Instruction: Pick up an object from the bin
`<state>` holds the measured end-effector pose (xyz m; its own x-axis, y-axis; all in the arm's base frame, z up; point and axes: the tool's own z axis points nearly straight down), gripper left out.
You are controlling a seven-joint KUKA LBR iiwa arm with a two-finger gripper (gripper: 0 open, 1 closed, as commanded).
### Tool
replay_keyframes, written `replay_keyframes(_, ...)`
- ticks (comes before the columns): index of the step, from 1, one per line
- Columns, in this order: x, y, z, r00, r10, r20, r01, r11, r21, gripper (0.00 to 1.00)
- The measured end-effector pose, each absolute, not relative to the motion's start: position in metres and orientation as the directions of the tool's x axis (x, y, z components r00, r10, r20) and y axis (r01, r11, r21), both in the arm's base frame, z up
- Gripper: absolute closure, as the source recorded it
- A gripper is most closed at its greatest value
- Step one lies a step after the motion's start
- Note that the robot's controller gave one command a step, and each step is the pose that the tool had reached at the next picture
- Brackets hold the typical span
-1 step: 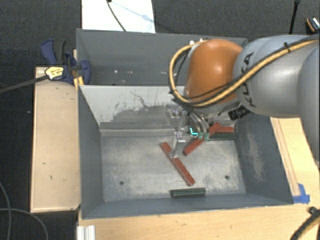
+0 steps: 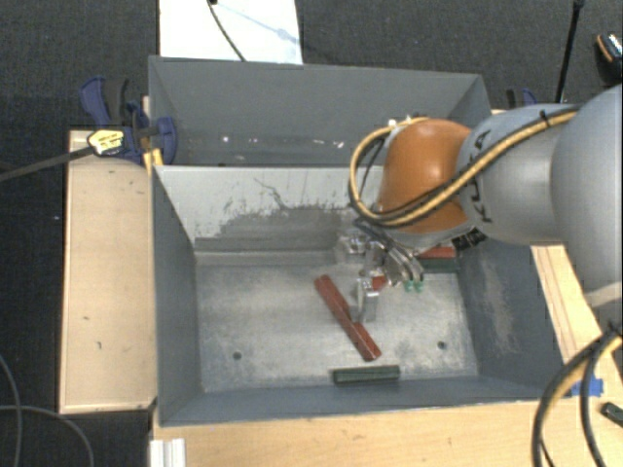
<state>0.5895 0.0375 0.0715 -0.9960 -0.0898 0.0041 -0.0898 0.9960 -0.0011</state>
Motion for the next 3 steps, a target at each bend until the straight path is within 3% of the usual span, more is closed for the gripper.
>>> replay_keyframes(1, 0.541, 0.085, 0.072, -0.925, -0.38, 0.0, -0.38, 0.925, 0.002, 0.0)
replay_keyframes(2, 0.542, 0.083, 0.073, -0.928, -0.373, -0.001, -0.373, 0.928, 0.001, 1.0)
replay_keyframes(3, 0.542, 0.072, 0.271, -0.954, -0.298, -0.012, -0.298, 0.954, -0.002, 1.0)
